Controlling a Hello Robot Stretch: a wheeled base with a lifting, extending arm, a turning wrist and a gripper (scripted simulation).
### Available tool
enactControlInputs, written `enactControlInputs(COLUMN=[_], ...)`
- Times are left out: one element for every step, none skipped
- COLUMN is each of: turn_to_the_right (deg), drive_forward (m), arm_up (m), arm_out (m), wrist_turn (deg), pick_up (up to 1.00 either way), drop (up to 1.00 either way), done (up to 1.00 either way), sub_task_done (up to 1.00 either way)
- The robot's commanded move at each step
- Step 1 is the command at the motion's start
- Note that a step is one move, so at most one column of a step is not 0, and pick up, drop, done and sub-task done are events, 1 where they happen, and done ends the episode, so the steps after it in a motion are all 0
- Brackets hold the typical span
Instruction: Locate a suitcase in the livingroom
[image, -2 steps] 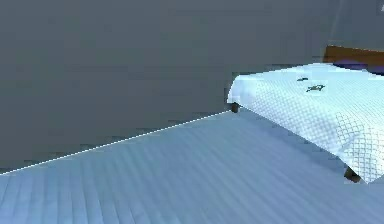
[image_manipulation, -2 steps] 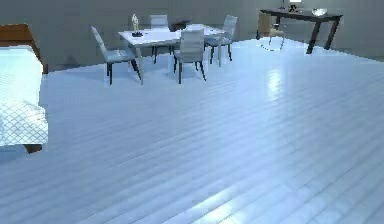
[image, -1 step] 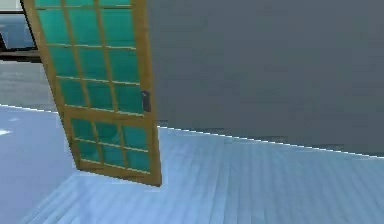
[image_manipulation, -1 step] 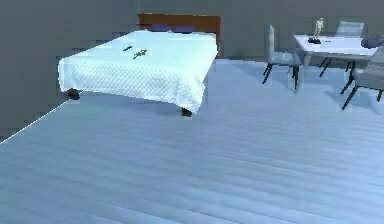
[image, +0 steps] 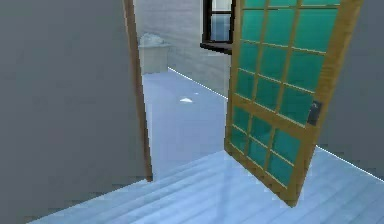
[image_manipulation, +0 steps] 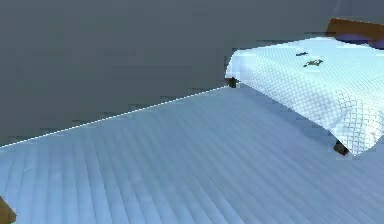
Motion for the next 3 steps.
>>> enactControlInputs(turn_to_the_right=[0.0, 0.0, -24.0], drive_forward=[1.00, 0.50, 0.00], arm_up=[0.00, 0.00, 0.00], arm_out=[0.00, 0.00, 0.00], wrist_turn=[0.0, 0.0, 0.0], pick_up=[0.00, 0.00, 0.00], drop=[0.00, 0.00, 0.00], done=[0.00, 0.00, 0.00], sub_task_done=[0.00, 0.00, 0.00])
